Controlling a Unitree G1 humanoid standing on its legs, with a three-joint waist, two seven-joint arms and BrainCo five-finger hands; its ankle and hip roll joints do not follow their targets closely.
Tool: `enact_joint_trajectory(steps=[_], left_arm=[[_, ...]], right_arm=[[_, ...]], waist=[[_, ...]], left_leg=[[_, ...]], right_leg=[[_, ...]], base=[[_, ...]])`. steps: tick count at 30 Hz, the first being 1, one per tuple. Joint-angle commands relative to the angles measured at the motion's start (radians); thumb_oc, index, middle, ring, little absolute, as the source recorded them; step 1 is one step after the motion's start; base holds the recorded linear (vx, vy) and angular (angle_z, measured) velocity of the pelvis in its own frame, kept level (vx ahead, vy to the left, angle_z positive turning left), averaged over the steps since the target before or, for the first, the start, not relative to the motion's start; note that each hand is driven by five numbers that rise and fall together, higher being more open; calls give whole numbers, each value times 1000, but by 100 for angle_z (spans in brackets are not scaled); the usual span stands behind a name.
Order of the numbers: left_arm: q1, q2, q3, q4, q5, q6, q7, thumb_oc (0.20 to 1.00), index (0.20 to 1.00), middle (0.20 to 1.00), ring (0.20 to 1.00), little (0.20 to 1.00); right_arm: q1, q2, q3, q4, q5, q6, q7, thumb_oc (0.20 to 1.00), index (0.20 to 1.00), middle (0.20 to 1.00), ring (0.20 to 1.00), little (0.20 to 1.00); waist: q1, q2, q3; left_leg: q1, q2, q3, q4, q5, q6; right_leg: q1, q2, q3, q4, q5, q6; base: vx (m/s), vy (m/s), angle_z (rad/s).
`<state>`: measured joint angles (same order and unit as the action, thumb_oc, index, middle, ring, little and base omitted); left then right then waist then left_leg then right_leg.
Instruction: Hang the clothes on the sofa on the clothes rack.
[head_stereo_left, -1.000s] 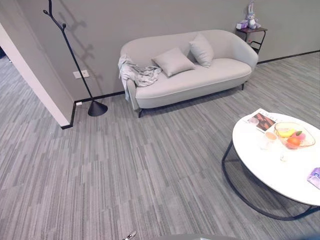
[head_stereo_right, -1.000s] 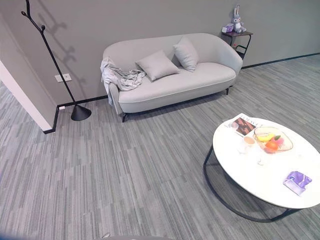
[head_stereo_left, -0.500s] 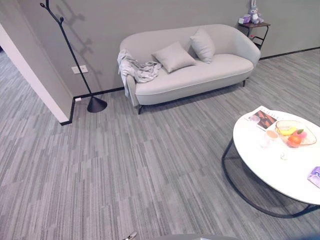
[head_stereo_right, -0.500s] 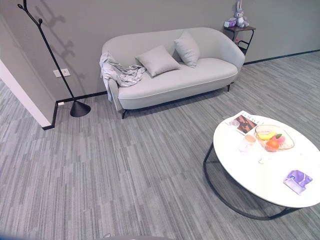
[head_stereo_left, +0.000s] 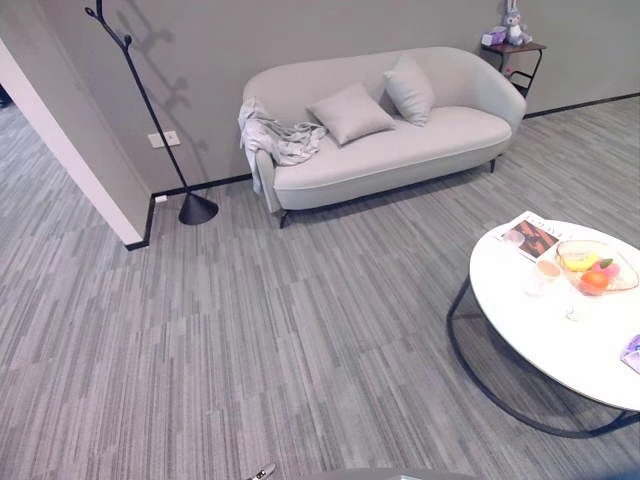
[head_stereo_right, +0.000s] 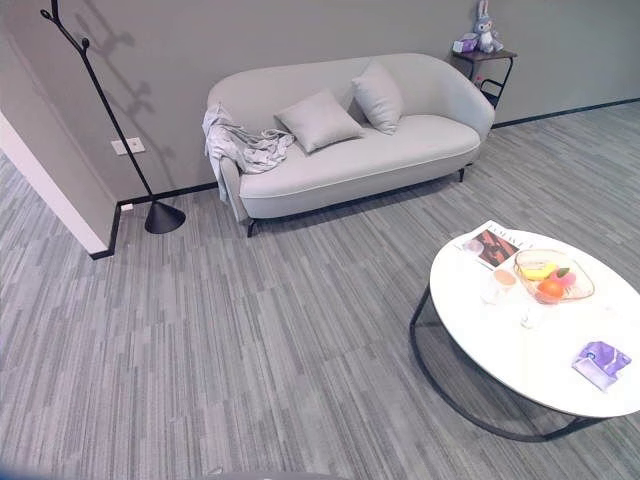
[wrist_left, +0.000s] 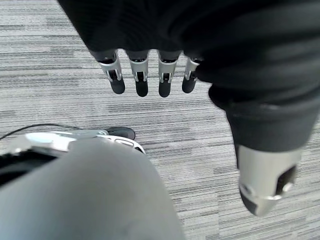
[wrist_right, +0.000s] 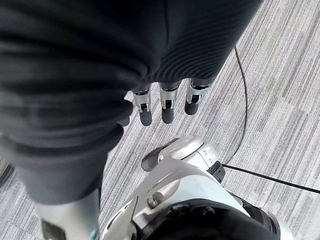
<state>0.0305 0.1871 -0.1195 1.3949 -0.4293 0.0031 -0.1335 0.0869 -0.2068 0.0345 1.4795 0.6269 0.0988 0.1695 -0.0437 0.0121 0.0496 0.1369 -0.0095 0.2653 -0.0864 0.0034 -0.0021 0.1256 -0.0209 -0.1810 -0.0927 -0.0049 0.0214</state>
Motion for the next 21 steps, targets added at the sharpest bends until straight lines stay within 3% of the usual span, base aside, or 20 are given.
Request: enact_joint_trajectory(steps=[1,7,8,9,10,12,13,14,15,16,17,19,21], left_arm=[[-69,-47,-28,67,42,-1,2,1000,1000,1000,1000,1000],[-118,-52,-86,15,36,-16,28,1000,1000,1000,1000,1000],[-119,-49,-94,11,39,-12,21,1000,1000,1000,1000,1000],[-114,-50,-93,16,42,-9,17,1000,1000,1000,1000,1000],[-111,-49,-86,19,48,-3,15,1000,1000,1000,1000,1000],[-104,-43,-79,35,56,1,13,1000,1000,1000,1000,1000],[-94,-22,-43,70,73,3,17,1000,1000,1000,1000,1000],[-93,-22,-42,70,73,3,17,1000,1000,1000,1000,1000],[-84,-17,-25,79,74,1,17,1000,1000,1000,1000,1000],[-83,-14,-4,92,81,-9,21,1000,1000,1000,1000,1000],[-83,-14,-4,92,81,-9,21,1000,1000,1000,1000,1000],[-98,-9,1,107,105,-16,23,1000,1000,1000,1000,1000],[-107,-1,25,114,86,-25,28,1000,1000,1000,1000,1000]], right_arm=[[-80,4,52,50,-33,-1,19,1000,1000,1000,1000,1000],[-126,-25,42,57,-53,-7,5,1000,1000,1000,1000,1000],[-121,-30,35,68,-68,7,28,1000,1000,1000,1000,1000],[-128,-43,21,65,-64,2,28,1000,1000,1000,1000,1000],[-135,-57,16,44,-52,3,39,1000,1000,1000,1000,1000],[-146,-64,12,29,-46,-1,37,1000,1000,1000,1000,1000],[-145,-72,-4,13,-29,-11,28,1000,1000,1000,1000,1000],[-145,-72,-3,13,-29,-11,27,1000,1000,1000,1000,1000],[-143,-81,-12,11,-20,-15,25,1000,1000,1000,1000,1000],[-152,-99,-33,9,-9,-26,18,1000,1000,1000,1000,1000],[-152,-99,-33,9,-9,-26,18,1000,1000,1000,1000,1000],[-153,-100,-37,20,-35,-15,33,1000,1000,1000,1000,1000],[-131,-96,-52,47,-31,-1,42,1000,1000,1000,1000,1000]], waist=[[-23,5,9],[-13,14,68],[-14,31,66],[-22,46,67],[-44,85,108],[-51,98,124],[-59,100,127],[-62,101,129],[-63,99,124],[-78,96,125],[-79,97,126],[-99,88,121],[-105,63,94]], left_leg=[[16,44,56,-1,-1,-40],[-87,50,87,168,-31,-30],[-81,42,82,148,-50,-9],[-67,25,77,123,-61,16],[-17,17,74,80,-68,43],[18,20,63,46,-65,39],[84,13,46,-1,-86,17],[87,15,43,-1,-86,16],[100,15,28,-1,-102,3],[131,34,8,-1,-126,-48],[132,36,7,-1,-125,-48],[178,67,-7,-1,-163,-84],[224,70,-20,-1,-167,-105]], right_leg=[[-55,-44,-62,57,37,71],[-148,-87,-115,216,-13,65],[-193,-118,-159,332,-11,94],[-250,-152,-161,482,48,145],[-394,-202,-126,780,149,192],[-446,-227,-108,855,164,192],[-474,-277,-134,753,126,179],[-469,-277,-138,752,125,179],[-455,-292,-147,623,106,169],[-433,-328,-129,238,159,181],[-427,-326,-133,230,164,181],[-456,-380,-44,38,252,211],[-428,-366,-4,39,271,218]], base=[[34,-28,-9],[-30,9,-17],[91,136,10],[150,279,33],[93,229,35],[251,4,35],[369,-141,42],[442,-270,38],[483,-457,37],[482,-456,29],[518,-503,31],[509,-458,28],[643,-562,32]])
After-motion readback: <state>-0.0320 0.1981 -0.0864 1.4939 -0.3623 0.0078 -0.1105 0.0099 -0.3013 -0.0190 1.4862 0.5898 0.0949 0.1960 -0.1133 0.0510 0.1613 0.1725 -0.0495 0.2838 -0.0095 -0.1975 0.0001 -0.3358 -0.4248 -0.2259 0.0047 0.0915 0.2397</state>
